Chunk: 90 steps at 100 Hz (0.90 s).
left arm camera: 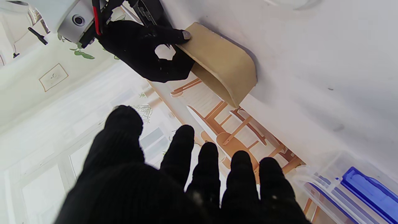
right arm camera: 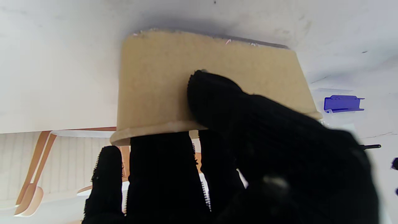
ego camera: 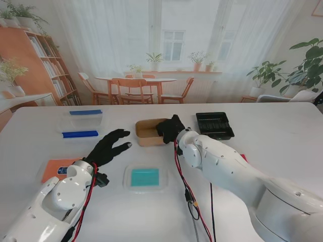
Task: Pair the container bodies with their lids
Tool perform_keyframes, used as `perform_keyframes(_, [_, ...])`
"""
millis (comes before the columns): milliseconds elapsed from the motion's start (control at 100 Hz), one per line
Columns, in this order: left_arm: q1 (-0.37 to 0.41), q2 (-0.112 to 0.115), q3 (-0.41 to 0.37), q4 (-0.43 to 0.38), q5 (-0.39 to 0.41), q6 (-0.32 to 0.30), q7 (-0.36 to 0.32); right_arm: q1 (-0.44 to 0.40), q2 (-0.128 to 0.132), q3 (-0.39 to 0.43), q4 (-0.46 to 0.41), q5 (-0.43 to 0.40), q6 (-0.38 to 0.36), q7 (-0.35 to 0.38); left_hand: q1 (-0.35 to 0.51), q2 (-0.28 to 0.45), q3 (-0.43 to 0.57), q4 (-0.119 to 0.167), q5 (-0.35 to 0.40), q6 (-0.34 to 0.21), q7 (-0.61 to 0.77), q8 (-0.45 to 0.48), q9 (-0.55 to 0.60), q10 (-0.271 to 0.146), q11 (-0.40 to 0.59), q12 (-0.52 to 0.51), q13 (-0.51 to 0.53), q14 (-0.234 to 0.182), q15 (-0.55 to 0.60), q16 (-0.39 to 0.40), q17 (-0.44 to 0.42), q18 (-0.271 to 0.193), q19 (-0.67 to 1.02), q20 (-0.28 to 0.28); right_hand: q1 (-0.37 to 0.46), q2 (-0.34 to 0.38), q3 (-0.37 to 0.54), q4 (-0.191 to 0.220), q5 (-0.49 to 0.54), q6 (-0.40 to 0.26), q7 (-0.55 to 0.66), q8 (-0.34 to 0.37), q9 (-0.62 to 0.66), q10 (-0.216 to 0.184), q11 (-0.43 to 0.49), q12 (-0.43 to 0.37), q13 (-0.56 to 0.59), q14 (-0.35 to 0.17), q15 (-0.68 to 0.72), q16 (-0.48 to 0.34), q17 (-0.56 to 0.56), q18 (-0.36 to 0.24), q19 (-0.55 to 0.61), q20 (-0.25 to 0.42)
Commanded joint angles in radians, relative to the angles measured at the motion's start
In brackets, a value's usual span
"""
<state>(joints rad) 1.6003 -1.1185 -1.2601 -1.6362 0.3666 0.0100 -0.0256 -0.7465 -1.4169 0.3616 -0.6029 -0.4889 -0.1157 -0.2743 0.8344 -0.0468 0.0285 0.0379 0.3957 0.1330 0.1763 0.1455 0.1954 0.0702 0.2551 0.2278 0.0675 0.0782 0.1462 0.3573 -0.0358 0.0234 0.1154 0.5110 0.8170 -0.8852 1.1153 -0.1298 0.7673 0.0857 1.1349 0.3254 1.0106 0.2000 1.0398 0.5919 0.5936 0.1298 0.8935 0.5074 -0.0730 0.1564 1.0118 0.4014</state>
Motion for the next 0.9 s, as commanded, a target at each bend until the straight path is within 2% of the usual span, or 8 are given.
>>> perform_keyframes(0, [-0.004,-0.008,0.013,0.002,-0.010,-0.008,-0.001,-0.028,0.031,0.012,-0.030,-0.012,0.017,0.022,0.043,0.000,-0.016,0.014,0.014,-0.013,0.009,0.014,0.011,-0.027,0.017,0.009,0.012,-0.038,0.018,0.006,-0.016,-0.050,0.014,0.008,-0.003,-0.048,0.059,0.037,0.017,0.003,0.038,0.021,0.024,0.037,0.057,0.029,0.022,-0.023,0.034,0.023,-0.009,-0.014,0.032,-0.011])
perform_keyframes(200, [-0.010,-0.009,0.038,0.000,-0.028,-0.018,-0.003,-0.098,0.103,0.063,-0.182,-0.064,0.093,0.053,0.042,0.000,-0.016,0.013,0.015,-0.014,0.010,0.014,0.012,-0.028,0.017,0.009,0.012,-0.038,0.018,0.007,-0.016,-0.050,0.015,0.009,-0.012,-0.069,0.106,0.056,0.006,0.021,0.070,0.031,0.014,0.054,0.109,0.033,0.018,-0.027,0.061,0.036,-0.008,-0.017,0.038,-0.012])
perform_keyframes(400, [-0.003,-0.008,0.047,-0.012,-0.035,-0.026,-0.007,-0.169,0.151,0.118,-0.290,-0.108,0.144,0.060,0.042,0.000,-0.016,0.013,0.015,-0.014,0.009,0.014,0.012,-0.028,0.018,0.009,0.012,-0.038,0.018,0.007,-0.016,-0.049,0.015,0.010,-0.028,-0.078,0.150,0.074,-0.009,0.037,0.100,0.035,0.001,0.064,0.165,0.020,0.014,-0.030,0.083,0.040,-0.008,-0.018,0.054,-0.008])
perform_keyframes(540, [0.005,-0.008,0.047,-0.024,-0.034,-0.033,-0.008,-0.197,0.165,0.142,-0.326,-0.129,0.151,0.050,0.043,-0.002,-0.016,0.014,0.015,-0.013,0.009,0.014,0.012,-0.027,0.018,0.010,0.012,-0.038,0.019,0.007,-0.016,-0.048,0.015,0.010,-0.032,-0.061,0.144,0.076,-0.024,0.028,0.110,0.027,-0.018,0.061,0.190,-0.003,-0.001,-0.037,0.093,0.039,-0.008,-0.020,0.055,-0.009])
perform_keyframes(790, [0.021,-0.007,0.040,-0.036,-0.027,-0.039,-0.004,-0.207,0.173,0.153,-0.366,-0.146,0.161,0.050,0.043,-0.002,-0.016,0.013,0.017,-0.011,0.008,0.014,0.012,-0.026,0.020,0.011,0.014,-0.037,0.020,0.006,-0.016,-0.047,0.015,0.011,-0.034,-0.056,0.128,0.074,-0.029,0.020,0.114,0.021,-0.022,0.058,0.200,-0.014,-0.007,-0.039,0.095,0.040,-0.008,-0.023,0.057,-0.009])
perform_keyframes(890, [0.024,-0.007,0.037,-0.037,-0.024,-0.041,-0.003,-0.206,0.171,0.148,-0.368,-0.141,0.170,0.058,0.042,-0.002,-0.016,0.013,0.017,-0.013,0.008,0.013,0.012,-0.027,0.020,0.011,0.013,-0.037,0.020,0.006,-0.017,-0.047,0.016,0.011,-0.059,-0.058,0.079,0.044,-0.041,0.011,0.084,0.009,-0.050,0.042,0.174,-0.025,-0.033,-0.034,0.062,0.034,-0.010,-0.020,0.031,-0.022])
